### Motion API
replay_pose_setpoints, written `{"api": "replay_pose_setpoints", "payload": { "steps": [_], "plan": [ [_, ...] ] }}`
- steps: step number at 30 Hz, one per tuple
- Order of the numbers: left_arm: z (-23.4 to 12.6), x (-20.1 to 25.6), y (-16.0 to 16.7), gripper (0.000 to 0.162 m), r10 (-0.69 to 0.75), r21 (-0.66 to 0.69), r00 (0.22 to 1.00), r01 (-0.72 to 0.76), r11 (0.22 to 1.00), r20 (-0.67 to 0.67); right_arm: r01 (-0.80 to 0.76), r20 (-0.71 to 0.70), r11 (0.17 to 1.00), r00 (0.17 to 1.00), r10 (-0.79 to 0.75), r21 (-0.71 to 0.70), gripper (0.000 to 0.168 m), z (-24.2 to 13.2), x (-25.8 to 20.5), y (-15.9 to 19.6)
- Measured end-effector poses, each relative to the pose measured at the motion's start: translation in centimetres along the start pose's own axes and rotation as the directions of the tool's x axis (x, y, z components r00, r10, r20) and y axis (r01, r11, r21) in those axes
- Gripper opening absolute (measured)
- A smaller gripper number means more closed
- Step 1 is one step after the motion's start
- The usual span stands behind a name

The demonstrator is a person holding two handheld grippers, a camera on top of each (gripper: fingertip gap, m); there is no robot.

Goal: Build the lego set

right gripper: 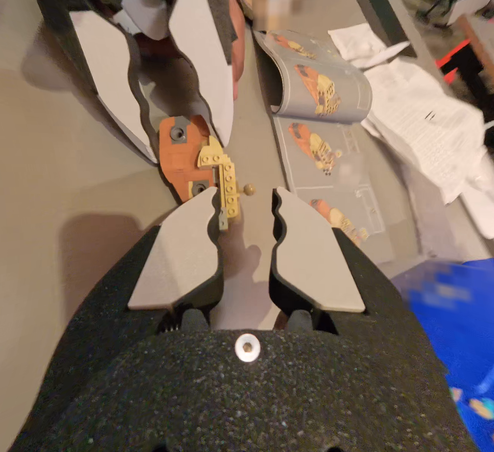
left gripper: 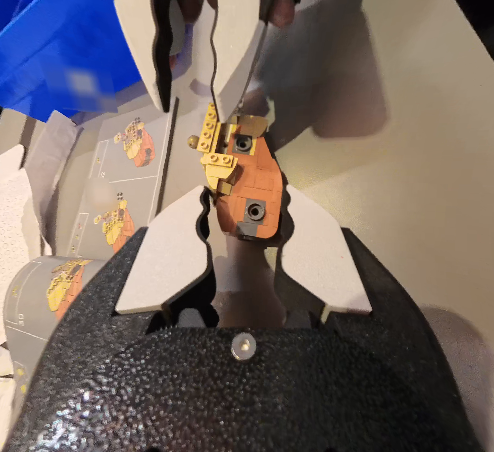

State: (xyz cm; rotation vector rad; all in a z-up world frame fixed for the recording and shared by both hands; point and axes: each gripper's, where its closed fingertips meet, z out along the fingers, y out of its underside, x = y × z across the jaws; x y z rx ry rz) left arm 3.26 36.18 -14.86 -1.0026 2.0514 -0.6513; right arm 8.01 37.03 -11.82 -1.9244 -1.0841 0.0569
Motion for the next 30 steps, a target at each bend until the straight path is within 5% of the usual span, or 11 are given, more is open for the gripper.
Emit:
{"api": "replay_pose_setpoints", "payload": {
  "steps": [7,19,23,30],
  "plan": [
    [-0.3,0.4,-0.9,0.051,0.248,0.023,0.964,-0.251,0.968,0.096,-0.333,0.202,0.943,0.925,0.323,0.018,0.052,-1.4,-1.6,1.8],
    [-0.6,0.8,-1.7,0.051,0.411,0.081,0.892,-0.431,0.899,0.189,-0.143,0.144,0.987,0.981,0.131,0.072,0.042,0.1,-3.3,1.3],
    [-1.0,0.7,-1.6,0.049,0.3,0.141,0.943,-0.32,0.937,0.144,-0.043,0.058,0.994,0.998,0.037,0.098,0.026,-0.1,-3.0,1.2],
    [-2.5,-0.7,-2.2,0.048,-0.042,0.262,0.999,0.038,0.964,0.011,-0.01,0.023,0.995,1.0,0.008,0.101,0.026,-0.2,-2.8,1.3]
  ]
}}
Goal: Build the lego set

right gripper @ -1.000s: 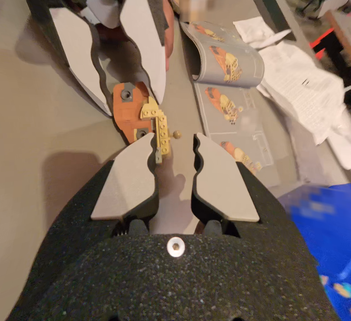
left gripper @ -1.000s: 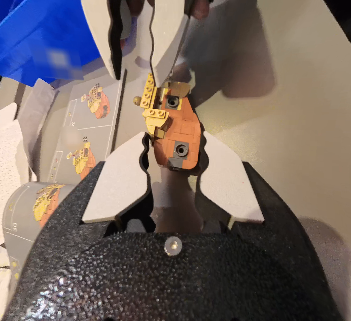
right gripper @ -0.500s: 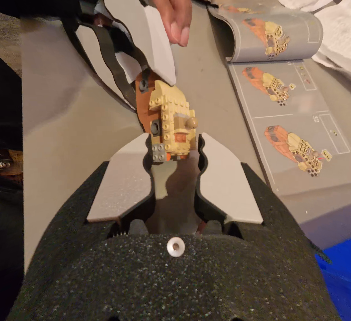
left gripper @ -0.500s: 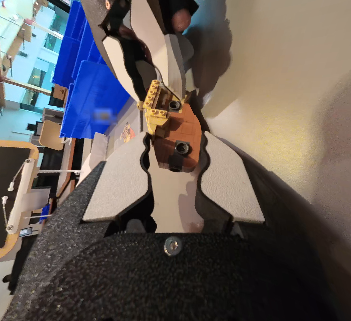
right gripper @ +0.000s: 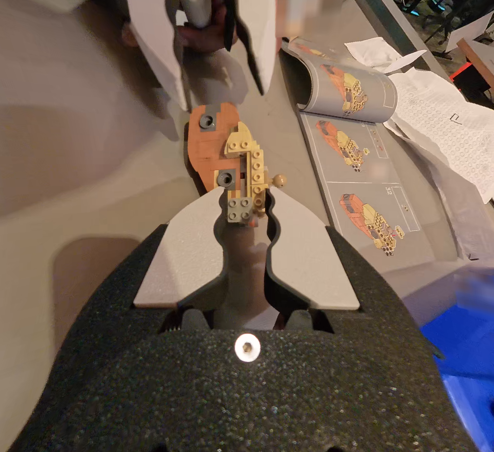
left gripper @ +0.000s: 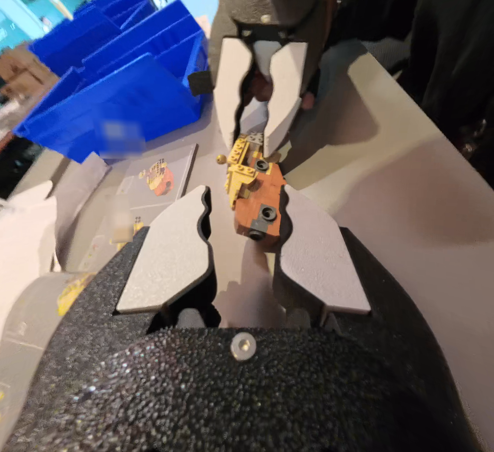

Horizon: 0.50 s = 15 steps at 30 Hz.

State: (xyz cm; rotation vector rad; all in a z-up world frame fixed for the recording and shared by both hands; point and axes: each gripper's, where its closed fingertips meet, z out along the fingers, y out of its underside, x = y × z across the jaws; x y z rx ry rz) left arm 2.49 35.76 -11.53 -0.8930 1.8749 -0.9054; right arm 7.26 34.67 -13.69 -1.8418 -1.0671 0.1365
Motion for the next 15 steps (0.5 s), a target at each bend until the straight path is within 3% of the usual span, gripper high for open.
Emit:
{"api": "replay_pose_setpoints", "payload": {
  "steps": [4,9,15],
  "plan": [
    [0.6,-0.1,1.5,0.061,-0.28,-0.133,0.956,0.268,0.954,-0.086,-0.008,0.005,1.0,1.0,0.008,-0.003,0.03,-0.4,0.2,0.0],
    [1.8,0.4,2.1,0.068,-0.486,-0.23,0.861,0.447,0.864,-0.152,-0.077,0.045,0.996,0.996,0.079,-0.045,0.036,-0.5,-0.1,0.5],
    [2.6,0.0,2.3,0.065,-0.561,-0.273,0.813,0.511,0.815,-0.155,-0.086,0.013,0.995,0.996,0.087,-0.059,0.03,-0.3,0.3,0.5]
  ]
}}
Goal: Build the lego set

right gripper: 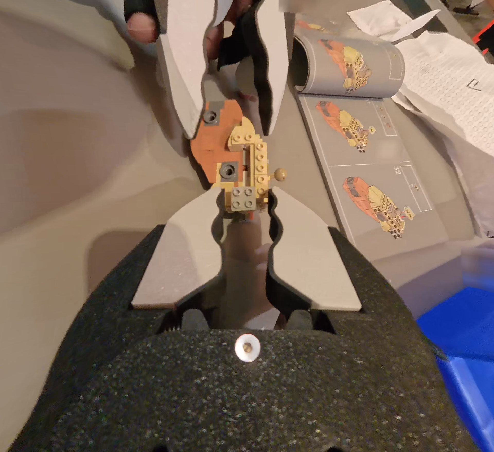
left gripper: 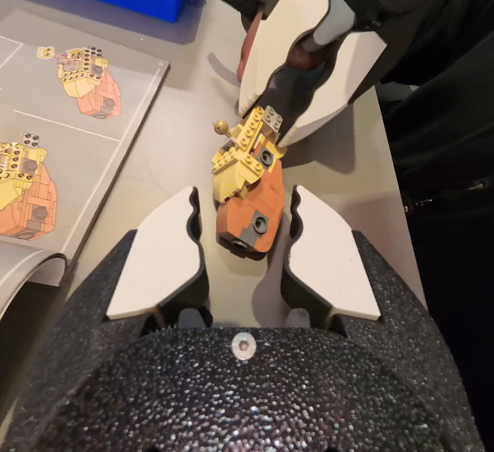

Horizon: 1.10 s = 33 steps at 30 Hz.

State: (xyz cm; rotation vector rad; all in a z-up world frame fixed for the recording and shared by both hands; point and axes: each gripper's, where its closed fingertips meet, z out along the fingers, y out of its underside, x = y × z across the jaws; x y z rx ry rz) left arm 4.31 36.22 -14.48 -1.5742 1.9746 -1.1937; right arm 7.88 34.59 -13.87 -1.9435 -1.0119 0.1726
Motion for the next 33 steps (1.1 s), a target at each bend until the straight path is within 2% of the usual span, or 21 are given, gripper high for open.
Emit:
{"api": "replay_pose_setpoints", "payload": {
  "steps": [1,7,12,15,21,27,33],
  "plan": [
    [0.2,0.0,0.2,0.065,0.002,-0.021,1.0,-0.002,1.0,-0.001,0.009,-0.019,1.0,1.0,-0.009,-0.001,0.025,0.0,0.2,0.0],
    [0.8,0.4,0.8,0.063,-0.026,-0.078,1.0,0.024,0.997,-0.012,0.153,-0.093,0.988,0.984,-0.151,0.012,0.025,0.0,0.1,-0.2],
    [1.2,0.8,0.6,0.054,-0.04,-0.087,0.999,0.037,0.995,-0.029,0.292,-0.166,0.956,0.944,-0.284,0.022,0.025,0.0,-0.1,-0.6],
    [1.7,1.0,0.5,0.046,-0.033,-0.094,0.999,0.031,0.995,-0.026,0.329,-0.174,0.944,0.932,-0.319,0.035,0.025,0.2,-0.6,-0.9],
    [2.0,0.8,0.4,0.044,0.019,-0.087,1.0,-0.017,0.996,0.021,0.381,-0.192,0.924,0.91,-0.368,0.031,0.025,0.1,-0.8,-1.0],
    [2.0,0.5,0.0,0.044,0.141,-0.058,0.982,-0.135,0.989,0.122,0.431,-0.229,0.902,0.879,-0.418,0.008,0.025,0.0,-0.7,-1.0],
    [1.7,-0.9,-0.8,0.043,0.275,-0.087,0.913,-0.261,0.961,0.3,0.446,-0.298,0.895,0.857,-0.421,0.02,0.028,-0.6,0.1,-1.9]
  ]
}}
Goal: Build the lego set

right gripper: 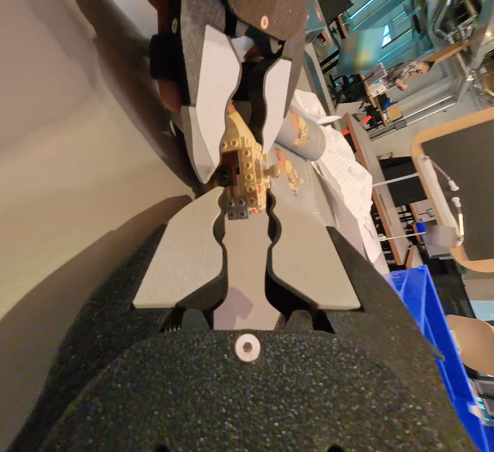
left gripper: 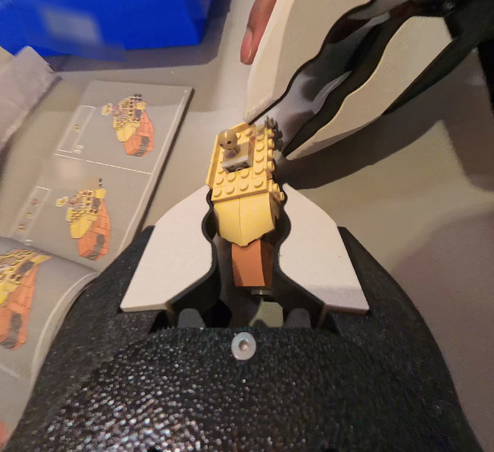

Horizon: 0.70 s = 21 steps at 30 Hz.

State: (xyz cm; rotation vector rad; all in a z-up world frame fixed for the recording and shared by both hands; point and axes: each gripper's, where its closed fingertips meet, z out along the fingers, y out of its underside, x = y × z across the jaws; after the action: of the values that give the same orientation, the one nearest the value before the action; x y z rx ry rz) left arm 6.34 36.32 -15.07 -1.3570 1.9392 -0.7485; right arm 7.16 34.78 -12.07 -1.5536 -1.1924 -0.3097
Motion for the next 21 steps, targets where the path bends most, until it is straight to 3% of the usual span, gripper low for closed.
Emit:
{"api": "replay_pose_setpoints", "payload": {
  "steps": [10,21],
  "plan": [
    [-0.8,-2.3,-0.6,0.043,0.243,-0.112,0.927,-0.22,0.969,0.287,0.187,-0.148,0.981,0.973,-0.178,0.049,0.012,-0.1,1.2,-2.5],
    [-1.0,-2.4,-1.3,0.043,0.274,-0.121,0.9,-0.247,0.961,0.338,0.214,-0.172,0.976,0.963,-0.206,0.03,0.006,0.4,1.2,-2.4]
  ]
}}
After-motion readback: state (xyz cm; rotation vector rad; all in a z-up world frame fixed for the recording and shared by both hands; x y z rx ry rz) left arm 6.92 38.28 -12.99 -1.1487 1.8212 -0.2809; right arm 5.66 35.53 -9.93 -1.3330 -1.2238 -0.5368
